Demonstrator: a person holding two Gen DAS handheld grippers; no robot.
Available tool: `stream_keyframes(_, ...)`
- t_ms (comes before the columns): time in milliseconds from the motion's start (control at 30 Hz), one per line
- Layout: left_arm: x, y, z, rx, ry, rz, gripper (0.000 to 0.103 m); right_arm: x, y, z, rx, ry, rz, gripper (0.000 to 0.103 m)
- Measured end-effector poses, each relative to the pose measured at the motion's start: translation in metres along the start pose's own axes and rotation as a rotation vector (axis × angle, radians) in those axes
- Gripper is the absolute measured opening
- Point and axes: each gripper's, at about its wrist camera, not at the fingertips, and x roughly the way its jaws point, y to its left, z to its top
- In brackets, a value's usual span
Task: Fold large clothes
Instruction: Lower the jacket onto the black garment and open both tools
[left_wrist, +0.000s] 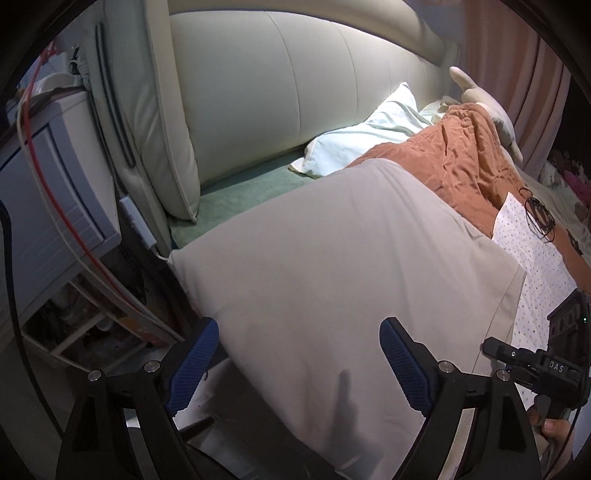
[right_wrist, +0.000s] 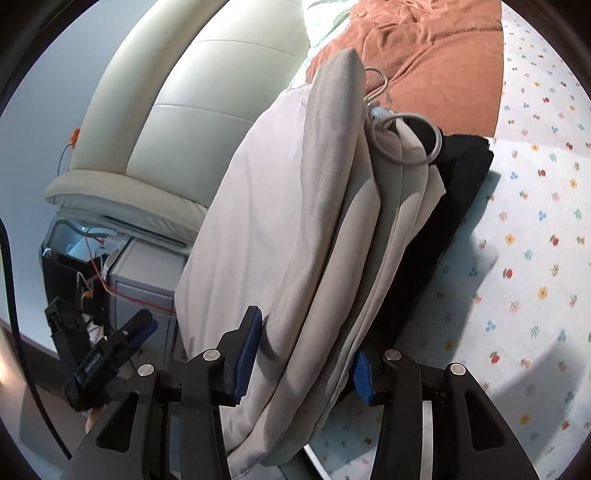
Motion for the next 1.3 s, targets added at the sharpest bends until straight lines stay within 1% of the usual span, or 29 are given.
stream_keyframes(133,0.009,0.010,-0.018,-0.092,0.032,-0.008,0.090,0.000,0.005,-0.012,-0.019,0.022,0.009,0.046)
stream_keyframes(267,0.021,0.010,-0.037,-0.143,0.061,-0.007,0.090,0.003,0.009,-0.025,-0.019,0.056,0.047,0.046)
stream_keyframes(300,0.024,0.010,-0.041,-0.161,0.069,-0.004,0.090,0.004,0.011,-0.030,-0.027,0.063,0.052,0.043)
stream_keyframes(333,0.028,0.011,-0.045,-0.181,0.081,-0.005,0.090,0.005,0.015,-0.033,-0.040,0.070,0.052,0.035)
stream_keyframes(367,0.032,0.013,-0.049,-0.201,0.092,-0.010,0.090,0.006,0.018,-0.037,-0.054,0.077,0.051,0.029)
stream_keyframes(400,0.035,0.015,-0.054,-0.224,0.102,-0.019,0.090,0.008,0.020,-0.040,-0.060,0.083,0.054,0.017)
stream_keyframes(433,0.037,0.015,-0.058,-0.243,0.111,-0.033,0.090,0.009,0.020,-0.042,-0.059,0.087,0.063,0.014)
stream_keyframes(500,0.041,0.013,-0.065,-0.263,0.132,-0.075,0.090,0.009,0.022,-0.045,-0.044,0.078,0.073,0.012)
stream_keyframes(567,0.041,0.010,-0.071,-0.262,0.146,-0.105,0.090,0.010,0.025,-0.047,-0.040,0.075,0.079,0.012)
stream_keyframes(667,0.037,0.006,-0.076,-0.248,0.145,-0.117,0.090,0.012,0.028,-0.048,-0.057,0.078,0.072,0.012)
stream_keyframes(733,0.035,0.003,-0.078,-0.240,0.145,-0.113,0.090,0.013,0.024,-0.046,-0.042,0.097,0.049,0.016)
stream_keyframes(800,0.033,-0.001,-0.082,-0.234,0.150,-0.112,0.090,0.009,0.018,-0.044,-0.026,0.105,0.043,0.018)
stream_keyframes(867,0.032,-0.006,-0.087,-0.221,0.154,-0.114,0.090,0.002,0.018,-0.042,-0.041,0.095,0.022,0.018)
stream_keyframes(900,0.030,-0.008,-0.091,-0.214,0.156,-0.115,0.090,-0.003,0.019,-0.041,-0.052,0.085,0.000,0.020)
stream_keyframes(1000,0.026,-0.010,-0.099,-0.213,0.162,-0.123,0.090,-0.019,0.018,-0.039,-0.061,0.054,-0.056,0.022)
stream_keyframes(1033,0.024,-0.011,-0.101,-0.216,0.163,-0.124,0.090,-0.023,0.017,-0.039,-0.062,0.048,-0.062,0.024)
stream_keyframes(1067,0.022,-0.011,-0.103,-0.217,0.161,-0.123,0.090,-0.029,0.018,-0.039,-0.066,0.040,-0.072,0.027)
stream_keyframes(1133,0.016,-0.014,-0.108,-0.214,0.159,-0.122,0.090,-0.042,0.020,-0.041,-0.083,0.021,-0.091,0.039)
stream_keyframes(1200,0.009,-0.018,-0.110,-0.209,0.152,-0.126,0.090,-0.057,0.026,-0.043,-0.107,0.003,-0.101,0.043)
stream_keyframes(1300,-0.007,-0.023,-0.112,-0.202,0.118,-0.126,0.090,-0.077,0.035,-0.048,-0.145,-0.017,-0.131,0.057)
